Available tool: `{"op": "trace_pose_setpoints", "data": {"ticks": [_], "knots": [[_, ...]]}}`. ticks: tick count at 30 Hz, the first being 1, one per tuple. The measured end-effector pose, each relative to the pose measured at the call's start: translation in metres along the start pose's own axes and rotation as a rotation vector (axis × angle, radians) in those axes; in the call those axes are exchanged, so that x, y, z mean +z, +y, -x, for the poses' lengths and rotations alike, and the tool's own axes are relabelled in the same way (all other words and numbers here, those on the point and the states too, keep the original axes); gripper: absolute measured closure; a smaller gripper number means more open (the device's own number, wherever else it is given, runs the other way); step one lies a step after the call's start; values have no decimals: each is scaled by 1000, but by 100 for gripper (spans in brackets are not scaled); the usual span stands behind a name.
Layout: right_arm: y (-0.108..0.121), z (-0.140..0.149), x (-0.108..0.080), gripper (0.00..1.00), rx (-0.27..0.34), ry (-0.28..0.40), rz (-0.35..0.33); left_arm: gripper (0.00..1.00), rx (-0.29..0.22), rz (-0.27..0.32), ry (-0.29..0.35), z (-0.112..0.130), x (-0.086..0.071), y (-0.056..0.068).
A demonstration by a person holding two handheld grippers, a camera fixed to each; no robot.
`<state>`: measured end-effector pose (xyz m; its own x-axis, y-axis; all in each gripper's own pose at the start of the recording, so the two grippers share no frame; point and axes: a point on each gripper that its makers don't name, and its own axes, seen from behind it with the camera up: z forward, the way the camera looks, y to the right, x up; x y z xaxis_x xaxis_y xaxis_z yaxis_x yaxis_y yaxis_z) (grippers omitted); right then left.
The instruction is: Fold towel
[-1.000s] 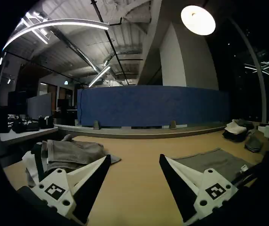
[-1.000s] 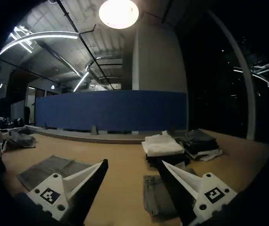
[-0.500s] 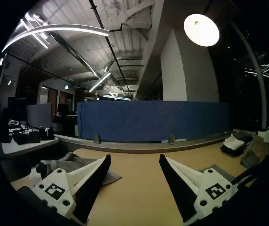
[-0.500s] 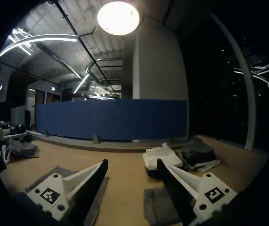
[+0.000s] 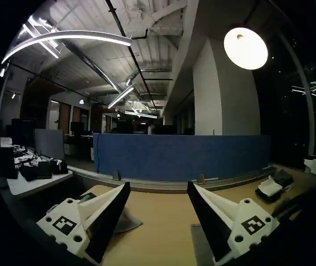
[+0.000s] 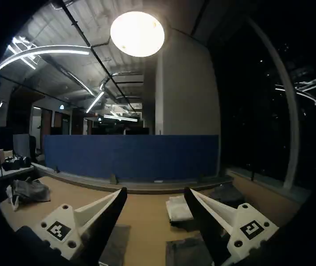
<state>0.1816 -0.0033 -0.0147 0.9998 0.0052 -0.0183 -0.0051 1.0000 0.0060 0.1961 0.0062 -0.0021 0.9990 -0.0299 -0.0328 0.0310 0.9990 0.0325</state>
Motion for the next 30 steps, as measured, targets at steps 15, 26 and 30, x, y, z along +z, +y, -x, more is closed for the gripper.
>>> {"op": "trace_pose_setpoints", "data": {"ticks": [15, 26, 30], "knots": [[-9, -13, 0, 0, -13, -50, -55, 5, 35, 71, -80, -2, -1, 22], [-45, 15, -8, 0, -67, -230, -225, 5, 121, 259, -264, 39, -12, 60], [-62, 38, -18, 0, -92, -347, -324, 5, 139, 350, -364, 58, -23, 75]]}}
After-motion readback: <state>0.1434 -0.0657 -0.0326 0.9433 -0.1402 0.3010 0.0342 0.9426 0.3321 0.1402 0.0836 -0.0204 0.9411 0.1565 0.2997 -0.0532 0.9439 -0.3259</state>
